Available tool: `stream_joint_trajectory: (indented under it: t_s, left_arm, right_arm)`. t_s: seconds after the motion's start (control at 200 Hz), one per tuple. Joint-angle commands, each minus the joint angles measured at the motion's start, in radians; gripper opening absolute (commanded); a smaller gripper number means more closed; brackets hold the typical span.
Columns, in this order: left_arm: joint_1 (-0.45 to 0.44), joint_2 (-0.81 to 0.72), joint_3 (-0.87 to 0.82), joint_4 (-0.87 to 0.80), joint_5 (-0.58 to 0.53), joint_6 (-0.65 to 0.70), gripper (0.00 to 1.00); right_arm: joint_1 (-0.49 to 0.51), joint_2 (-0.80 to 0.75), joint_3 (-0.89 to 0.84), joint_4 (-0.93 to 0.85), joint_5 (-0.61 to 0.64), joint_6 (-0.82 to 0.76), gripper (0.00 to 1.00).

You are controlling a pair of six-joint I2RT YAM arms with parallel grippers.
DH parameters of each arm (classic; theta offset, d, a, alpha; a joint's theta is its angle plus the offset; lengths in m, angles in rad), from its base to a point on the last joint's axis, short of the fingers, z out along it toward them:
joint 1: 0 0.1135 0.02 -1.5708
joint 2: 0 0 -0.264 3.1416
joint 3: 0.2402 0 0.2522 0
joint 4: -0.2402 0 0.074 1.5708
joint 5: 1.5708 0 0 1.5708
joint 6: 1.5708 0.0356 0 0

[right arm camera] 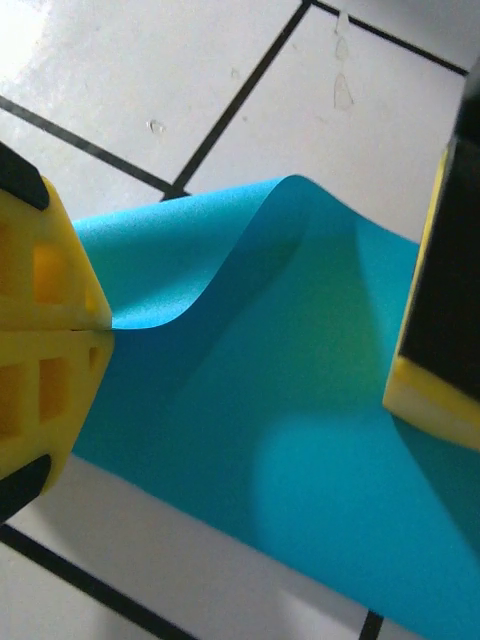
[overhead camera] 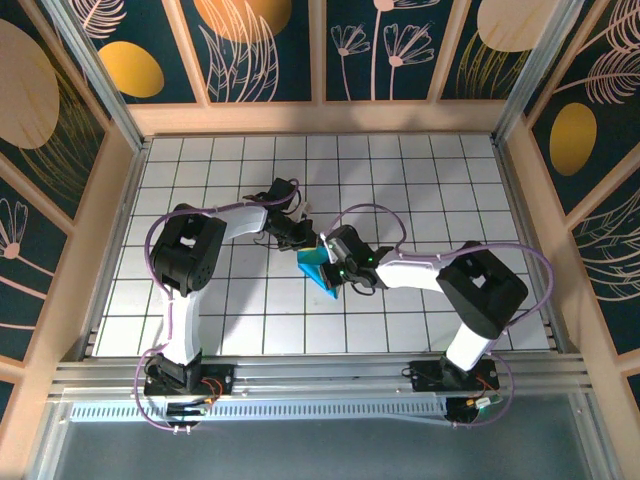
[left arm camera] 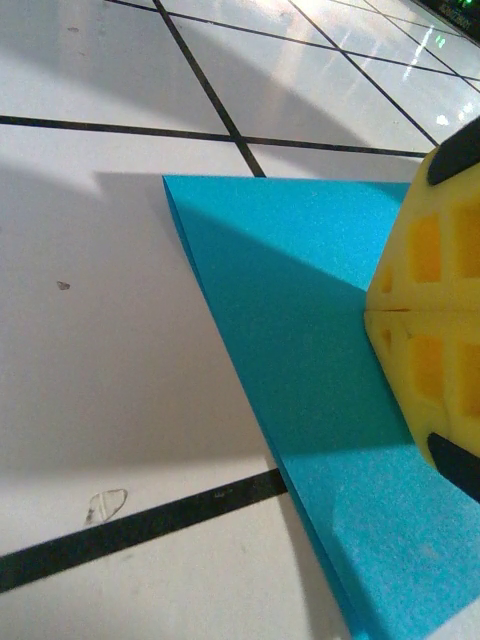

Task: Fold a paper plane with a square sheet of paper (fold left side to right side)
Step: Third fold the triangle at the center of the table.

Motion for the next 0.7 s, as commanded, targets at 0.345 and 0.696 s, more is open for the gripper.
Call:
stream_joint_trajectory:
  t_s: [0.345,0.696]
  left_arm:
    - [-0.016,0.05,-0.006,-0.042,-0.059,0.013,0.0]
    - [-0.016,0.052,-0.006,-0.041,-0.057,0.012,0.0]
  right_arm:
    - [-0.012,0.017,0.026,-0.015,0.037,0.017,0.0]
    - [-0.015,0.032,0.034,-0.015,0.035,0.017,0.0]
